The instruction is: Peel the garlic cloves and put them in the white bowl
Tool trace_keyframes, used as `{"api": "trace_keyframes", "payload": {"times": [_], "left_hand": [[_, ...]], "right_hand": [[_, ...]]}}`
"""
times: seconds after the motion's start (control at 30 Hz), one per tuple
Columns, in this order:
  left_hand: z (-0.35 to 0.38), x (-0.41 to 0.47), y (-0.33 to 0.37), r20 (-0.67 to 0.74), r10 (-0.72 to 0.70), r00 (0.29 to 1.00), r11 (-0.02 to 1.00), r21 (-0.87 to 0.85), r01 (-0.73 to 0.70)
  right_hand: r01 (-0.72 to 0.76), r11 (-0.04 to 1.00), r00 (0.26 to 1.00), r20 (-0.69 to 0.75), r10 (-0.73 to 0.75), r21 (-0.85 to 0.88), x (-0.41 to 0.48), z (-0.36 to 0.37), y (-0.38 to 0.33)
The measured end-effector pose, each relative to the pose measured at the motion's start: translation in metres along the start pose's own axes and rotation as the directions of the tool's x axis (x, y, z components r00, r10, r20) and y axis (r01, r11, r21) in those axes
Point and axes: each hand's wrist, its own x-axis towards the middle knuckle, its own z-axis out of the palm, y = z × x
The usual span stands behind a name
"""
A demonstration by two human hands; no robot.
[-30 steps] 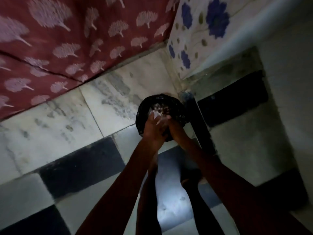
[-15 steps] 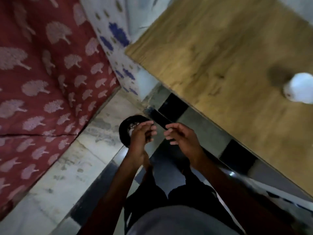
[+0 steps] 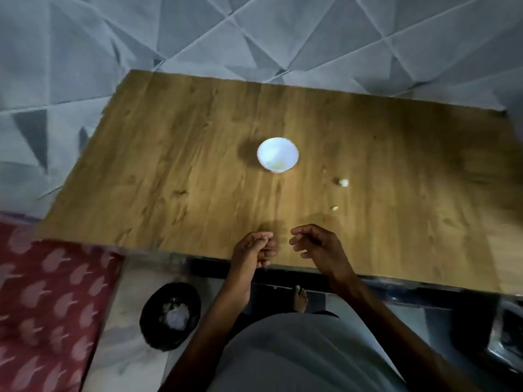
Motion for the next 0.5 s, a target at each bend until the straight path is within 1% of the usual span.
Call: {"api": "trace_keyframes", "payload": {"times": [0.17, 0.23, 0.3, 0.33, 0.4, 0.5], "left_hand": [[0.088, 0.033, 0.002, 0.056, 0.017, 0.998, 0.994, 0.105, -0.023], [0.114, 0.047, 0.000, 0.061, 0.044, 0.997, 0.982, 0.179, -0.054], [0.136, 0.062, -0.004, 0.073, 0.100, 0.992, 0.943, 0.312, -0.118], [0.143, 0.070, -0.005, 0.084, 0.140, 0.987, 0.899, 0.407, -0.162], [0.158, 0.088, -0.006, 0.117, 0.226, 0.967, 0.776, 0.579, -0.251], [0.173, 0.113, -0.011, 0.218, 0.311, 0.925, 0.530, 0.768, -0.359]], "right_hand": [[0.001, 0.995, 0.995, -0.099, 0.009, 0.100, 0.022, -0.079, 0.001], [0.006, 0.993, 0.992, -0.129, 0.010, 0.120, 0.029, -0.103, 0.003], [0.018, 0.993, 0.988, -0.152, 0.001, 0.119, 0.037, -0.123, 0.008], [0.025, 0.993, 0.988, -0.157, -0.007, 0.113, 0.041, -0.130, 0.011], [0.029, 0.995, 0.986, -0.166, -0.014, 0.090, 0.051, -0.142, 0.015], [0.028, 0.999, 0.984, -0.174, -0.021, 0.037, 0.066, -0.152, 0.020]]}}
